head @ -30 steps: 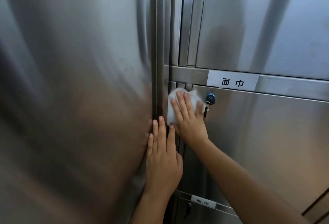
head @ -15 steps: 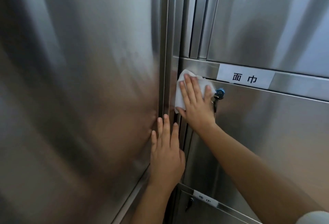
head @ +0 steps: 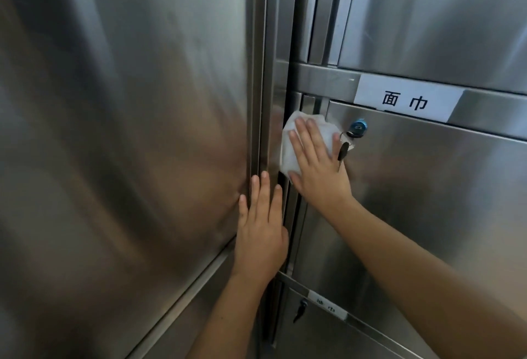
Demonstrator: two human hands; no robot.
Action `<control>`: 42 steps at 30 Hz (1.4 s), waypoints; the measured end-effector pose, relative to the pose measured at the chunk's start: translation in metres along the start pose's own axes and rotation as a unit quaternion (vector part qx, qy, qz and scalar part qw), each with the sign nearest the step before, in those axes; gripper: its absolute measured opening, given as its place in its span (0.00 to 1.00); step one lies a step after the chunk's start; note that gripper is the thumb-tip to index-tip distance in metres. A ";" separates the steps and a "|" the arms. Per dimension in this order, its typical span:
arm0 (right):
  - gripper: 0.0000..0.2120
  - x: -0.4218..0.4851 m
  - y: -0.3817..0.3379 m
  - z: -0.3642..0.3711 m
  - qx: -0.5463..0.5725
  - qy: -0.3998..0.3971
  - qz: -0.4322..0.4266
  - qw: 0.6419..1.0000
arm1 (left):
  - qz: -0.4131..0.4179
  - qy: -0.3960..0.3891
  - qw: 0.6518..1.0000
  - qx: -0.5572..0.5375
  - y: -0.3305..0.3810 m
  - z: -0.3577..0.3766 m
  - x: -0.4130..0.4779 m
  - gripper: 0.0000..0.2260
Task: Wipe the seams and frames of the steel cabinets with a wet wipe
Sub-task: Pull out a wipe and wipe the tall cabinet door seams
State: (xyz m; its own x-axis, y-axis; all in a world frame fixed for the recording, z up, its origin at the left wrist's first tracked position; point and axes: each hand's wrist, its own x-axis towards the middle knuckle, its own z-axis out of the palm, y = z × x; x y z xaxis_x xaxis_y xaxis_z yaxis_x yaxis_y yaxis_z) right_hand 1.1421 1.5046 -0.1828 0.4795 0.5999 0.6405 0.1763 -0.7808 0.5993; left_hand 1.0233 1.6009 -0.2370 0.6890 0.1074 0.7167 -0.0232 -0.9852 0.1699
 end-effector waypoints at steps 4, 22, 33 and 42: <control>0.41 0.000 -0.008 0.011 0.012 0.026 0.001 1.000 | -0.010 0.019 1.000 -0.011 0.005 0.020 -0.014 0.26; 0.45 -0.035 -0.037 0.044 -0.065 0.090 0.016 0.994 | 0.028 0.214 0.976 -0.036 -0.010 0.113 -0.042 0.27; 0.41 -0.057 -0.055 0.054 -0.024 0.059 0.013 0.998 | 0.110 0.214 0.970 -0.047 -0.029 0.149 -0.059 0.26; 0.42 -0.059 -0.059 0.057 -0.014 0.060 0.030 0.998 | 0.127 0.248 0.960 0.008 -0.035 0.157 -0.059 0.26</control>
State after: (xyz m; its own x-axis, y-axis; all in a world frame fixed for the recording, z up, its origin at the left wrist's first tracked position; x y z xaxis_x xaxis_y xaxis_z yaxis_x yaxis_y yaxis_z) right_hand 1.1529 1.5057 -0.2836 0.3810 0.5701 0.7279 0.1259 -0.8119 0.5701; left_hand 1.0968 1.6076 -0.3915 0.2329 -0.0909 0.9682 -0.1318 -0.9894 -0.0612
